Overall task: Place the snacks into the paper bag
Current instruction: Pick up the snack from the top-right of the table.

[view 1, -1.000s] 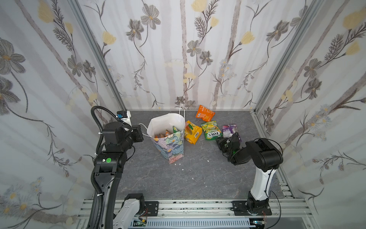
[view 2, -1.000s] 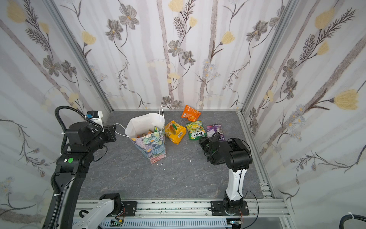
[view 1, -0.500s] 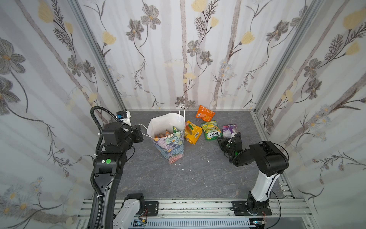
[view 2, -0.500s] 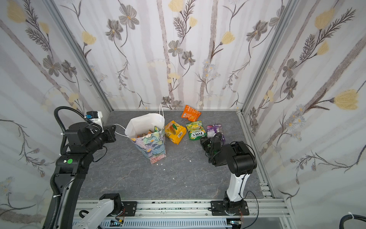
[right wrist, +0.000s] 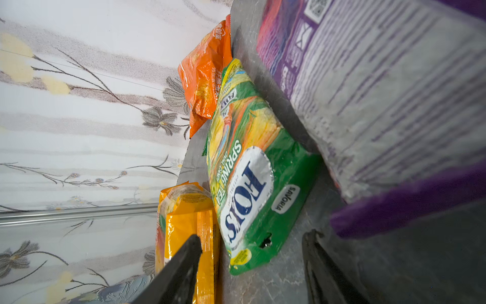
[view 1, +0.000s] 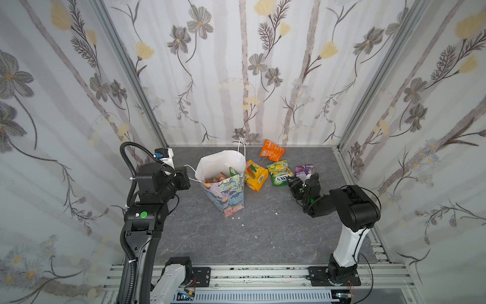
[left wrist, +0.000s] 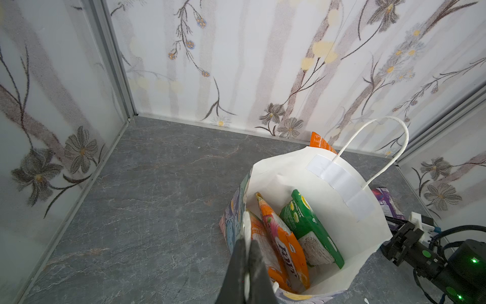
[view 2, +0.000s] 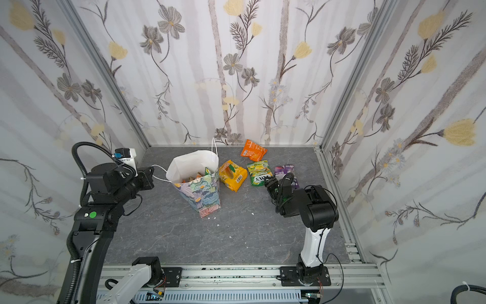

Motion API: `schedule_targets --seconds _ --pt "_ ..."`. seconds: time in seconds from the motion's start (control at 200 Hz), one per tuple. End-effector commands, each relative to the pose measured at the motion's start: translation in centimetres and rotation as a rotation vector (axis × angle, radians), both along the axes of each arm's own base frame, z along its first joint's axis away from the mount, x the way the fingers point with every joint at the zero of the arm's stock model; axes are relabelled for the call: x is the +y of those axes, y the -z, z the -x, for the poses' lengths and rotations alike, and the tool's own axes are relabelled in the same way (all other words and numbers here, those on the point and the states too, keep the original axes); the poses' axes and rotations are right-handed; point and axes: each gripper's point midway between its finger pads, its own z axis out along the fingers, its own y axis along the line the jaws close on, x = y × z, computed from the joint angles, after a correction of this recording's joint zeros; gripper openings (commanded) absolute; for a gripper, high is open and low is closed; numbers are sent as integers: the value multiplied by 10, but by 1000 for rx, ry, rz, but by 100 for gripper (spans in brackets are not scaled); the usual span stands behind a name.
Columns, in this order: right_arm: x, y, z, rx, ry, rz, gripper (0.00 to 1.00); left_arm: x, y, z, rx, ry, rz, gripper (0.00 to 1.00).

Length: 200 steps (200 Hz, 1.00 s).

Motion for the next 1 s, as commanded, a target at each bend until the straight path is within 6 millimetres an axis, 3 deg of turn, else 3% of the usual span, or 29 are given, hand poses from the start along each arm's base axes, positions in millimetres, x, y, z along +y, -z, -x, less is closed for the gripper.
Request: schedule_targets --seconds 0.0,0.385,0.44,0.549,0.739,0.994 --pt "-2 3 -7 11 18 -2 61 0 -7 -2 -29 1 -2 0" --pt "-4 23 -8 42 45 -23 56 2 -10 -2 -34 -7 -16 0" --pt "-4 24 -9 41 44 -26 45 3 -9 -3 -29 -8 -16 0" --pt "-3 29 -10 50 38 -31 33 3 -10 -2 -31 -9 -20 0" --pt "-6 27 -11 42 39 -33 0 4 -12 -1 -34 -12 -21 0" --pt "-8 14 -7 17 25 -34 0 3 -13 0 -36 -9 -15 0"
